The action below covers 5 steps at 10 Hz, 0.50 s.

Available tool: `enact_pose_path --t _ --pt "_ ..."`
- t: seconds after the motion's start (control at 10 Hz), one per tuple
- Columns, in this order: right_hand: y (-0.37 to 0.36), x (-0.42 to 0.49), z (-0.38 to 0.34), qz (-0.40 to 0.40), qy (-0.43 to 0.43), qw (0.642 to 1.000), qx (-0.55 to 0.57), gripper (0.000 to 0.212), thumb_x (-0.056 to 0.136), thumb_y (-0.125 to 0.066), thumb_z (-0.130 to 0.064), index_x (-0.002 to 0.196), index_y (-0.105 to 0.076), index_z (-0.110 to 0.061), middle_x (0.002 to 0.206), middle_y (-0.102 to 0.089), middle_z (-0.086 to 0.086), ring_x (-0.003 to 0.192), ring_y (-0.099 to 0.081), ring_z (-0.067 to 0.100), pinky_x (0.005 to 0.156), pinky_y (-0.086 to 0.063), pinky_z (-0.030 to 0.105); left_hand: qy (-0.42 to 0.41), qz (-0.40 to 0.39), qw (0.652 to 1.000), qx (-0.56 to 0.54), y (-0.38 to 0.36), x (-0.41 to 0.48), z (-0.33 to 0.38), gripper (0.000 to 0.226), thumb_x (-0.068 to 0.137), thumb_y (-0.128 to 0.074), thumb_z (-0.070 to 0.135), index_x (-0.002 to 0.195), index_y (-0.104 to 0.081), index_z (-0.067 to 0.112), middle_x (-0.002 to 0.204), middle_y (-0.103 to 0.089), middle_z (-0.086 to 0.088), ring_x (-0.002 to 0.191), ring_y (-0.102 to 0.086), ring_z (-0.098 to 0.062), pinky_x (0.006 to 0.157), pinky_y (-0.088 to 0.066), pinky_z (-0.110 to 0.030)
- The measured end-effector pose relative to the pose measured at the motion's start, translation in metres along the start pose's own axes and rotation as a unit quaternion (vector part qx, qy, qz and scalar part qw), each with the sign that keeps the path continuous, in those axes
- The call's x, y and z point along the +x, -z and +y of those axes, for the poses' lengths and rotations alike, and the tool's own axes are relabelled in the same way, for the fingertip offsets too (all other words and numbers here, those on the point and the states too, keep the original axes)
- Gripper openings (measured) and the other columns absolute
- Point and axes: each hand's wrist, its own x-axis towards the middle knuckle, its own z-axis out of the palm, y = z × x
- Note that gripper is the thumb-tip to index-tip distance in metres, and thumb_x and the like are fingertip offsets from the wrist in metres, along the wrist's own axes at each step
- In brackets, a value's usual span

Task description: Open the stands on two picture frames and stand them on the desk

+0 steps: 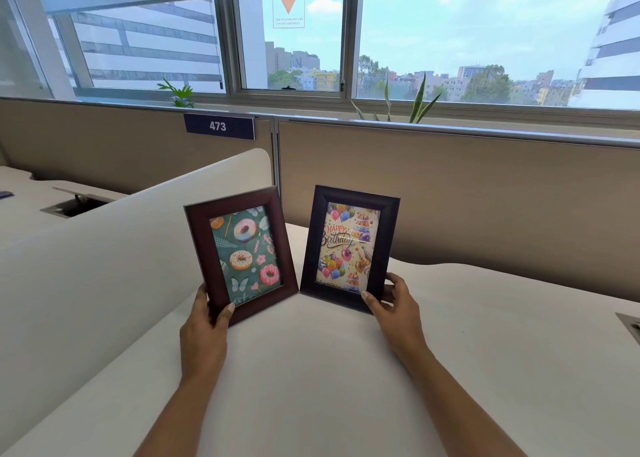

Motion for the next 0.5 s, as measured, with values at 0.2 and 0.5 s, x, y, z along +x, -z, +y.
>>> enact_pose_path --t 0.2,0.5 --pt "-0.006 0.000 0.003 0.012 -0.013 0.999 -0.049 0.063 0.081 -0.064 -0.035 0.132 -0.033 -0.015 0.131 -0.055 0.011 0.115 -0.055 0.026 0.096 -0.046 0.040 0.011 0.001 1.000 0.028 -0.003 -0.002 0.004 0.060 0.086 -0.058 0.024 0.138 -0.029 0.019 0.129 -0.057 -0.013 0.118 -0.052 -0.032 0.096 -0.042 -0.043" --pt "-0.009 -0.017 0.003 -0.001 -0.035 0.964 -0.264 0.090 0.075 -0.051 -0.066 0.142 -0.016 -0.017 0.151 -0.029 0.007 0.138 -0.028 0.026 0.113 -0.026 0.042 0.018 0.001 0.991 0.132 -0.002 -0.010 0.011 0.068 0.085 -0.057 0.033 0.141 -0.021 0.015 0.140 -0.044 -0.011 0.127 -0.042 -0.031 0.097 -0.042 -0.051"
